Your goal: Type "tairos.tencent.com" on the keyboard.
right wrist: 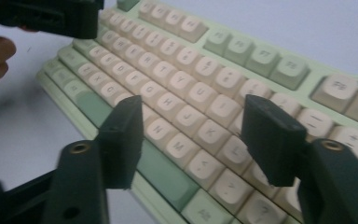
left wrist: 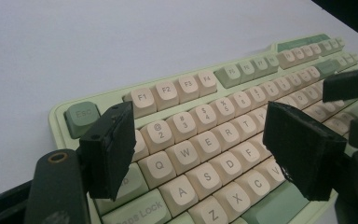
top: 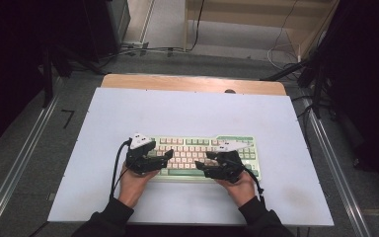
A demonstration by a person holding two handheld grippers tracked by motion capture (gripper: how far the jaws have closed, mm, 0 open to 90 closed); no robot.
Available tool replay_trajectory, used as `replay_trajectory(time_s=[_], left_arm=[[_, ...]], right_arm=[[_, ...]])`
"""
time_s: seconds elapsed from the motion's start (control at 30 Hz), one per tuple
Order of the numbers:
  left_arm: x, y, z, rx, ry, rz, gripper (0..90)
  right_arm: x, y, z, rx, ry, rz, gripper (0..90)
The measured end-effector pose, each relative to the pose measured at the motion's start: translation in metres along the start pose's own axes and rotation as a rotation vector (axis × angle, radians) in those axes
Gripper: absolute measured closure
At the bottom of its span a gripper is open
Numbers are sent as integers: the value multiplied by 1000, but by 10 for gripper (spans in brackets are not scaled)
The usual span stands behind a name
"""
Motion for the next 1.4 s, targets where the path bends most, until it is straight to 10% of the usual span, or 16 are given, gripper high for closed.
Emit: replay_trajectory(time_s=[0.6,1.07,1.4], left_arm=[[-13,28,4,49,19,-52,252],[-51,64,32,53,21,-214,216],[-64,73,47,36,56,-249,206]], right_arm=[[65,54,-9,155,-122,138,263],[111,93,9,197,-163,253,251],[141,117,28,209,-191,337,251]])
Point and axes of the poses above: each handheld gripper's, and its own axes: y roughly backward along the jaws, z roughly out of its underside, x roughly to its right, the point moved 7 cm from there along -y, roughly forward along the jaws, and after that the axes turned 15 degrees about -y, right-handed, at the moved point
